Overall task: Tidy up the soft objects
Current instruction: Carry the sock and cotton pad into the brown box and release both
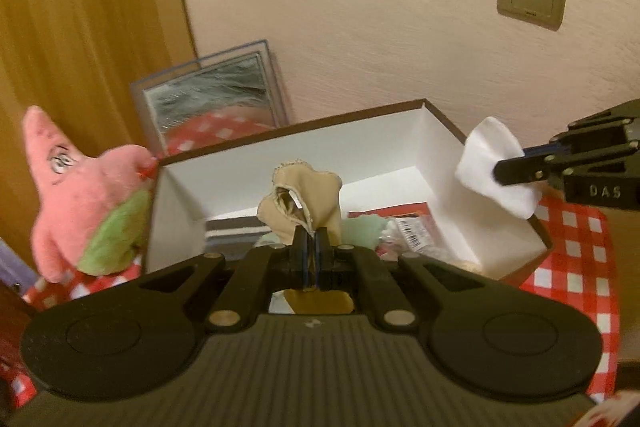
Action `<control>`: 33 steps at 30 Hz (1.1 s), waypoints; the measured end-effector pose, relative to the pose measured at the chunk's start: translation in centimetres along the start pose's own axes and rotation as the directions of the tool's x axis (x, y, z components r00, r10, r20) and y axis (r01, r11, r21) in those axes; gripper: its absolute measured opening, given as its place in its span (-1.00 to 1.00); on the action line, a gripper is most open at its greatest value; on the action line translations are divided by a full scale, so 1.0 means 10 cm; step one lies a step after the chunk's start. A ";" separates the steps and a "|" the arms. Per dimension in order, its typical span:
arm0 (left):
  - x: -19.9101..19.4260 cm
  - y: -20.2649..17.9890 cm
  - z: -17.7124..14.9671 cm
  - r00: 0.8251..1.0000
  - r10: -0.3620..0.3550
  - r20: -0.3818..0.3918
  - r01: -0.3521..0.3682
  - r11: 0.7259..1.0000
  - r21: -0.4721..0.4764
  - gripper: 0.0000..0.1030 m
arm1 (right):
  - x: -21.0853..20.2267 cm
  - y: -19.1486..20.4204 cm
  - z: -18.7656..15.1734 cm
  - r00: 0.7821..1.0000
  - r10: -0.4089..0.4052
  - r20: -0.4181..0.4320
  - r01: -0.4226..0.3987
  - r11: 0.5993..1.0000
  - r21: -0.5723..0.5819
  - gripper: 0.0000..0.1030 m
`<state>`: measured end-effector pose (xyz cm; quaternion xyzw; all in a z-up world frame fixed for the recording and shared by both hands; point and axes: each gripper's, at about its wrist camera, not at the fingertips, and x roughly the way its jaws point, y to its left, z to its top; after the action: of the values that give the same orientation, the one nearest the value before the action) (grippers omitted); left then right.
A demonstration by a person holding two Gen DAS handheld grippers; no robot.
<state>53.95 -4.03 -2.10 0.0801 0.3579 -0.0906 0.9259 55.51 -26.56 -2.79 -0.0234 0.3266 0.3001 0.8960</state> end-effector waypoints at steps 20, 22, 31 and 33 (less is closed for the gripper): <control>0.21 0.08 0.00 0.997 -0.025 -0.069 0.021 0.998 -0.063 -0.53 | 0.28 -0.08 0.00 0.998 0.048 -0.042 -0.046 0.998 0.038 -0.87; 0.21 0.09 0.00 0.997 -0.022 -0.075 0.016 0.997 -0.070 -0.42 | 0.30 -0.07 0.01 0.997 0.071 -0.033 -0.069 0.996 0.053 -0.86; 0.14 0.11 -0.01 0.996 -0.019 -0.082 0.010 0.995 -0.103 -0.26 | 0.28 -0.08 0.15 0.995 0.095 0.043 -0.099 0.989 0.112 0.05; 0.12 0.10 -0.02 0.996 -0.017 -0.083 0.008 0.994 -0.108 -0.23 | 0.29 -0.10 0.14 0.996 0.087 0.031 -0.090 0.989 0.116 0.06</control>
<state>54.88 -3.13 -2.96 0.0318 0.4010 -0.0736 0.9126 58.59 -25.50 -3.52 0.0476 0.3329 0.3200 0.8858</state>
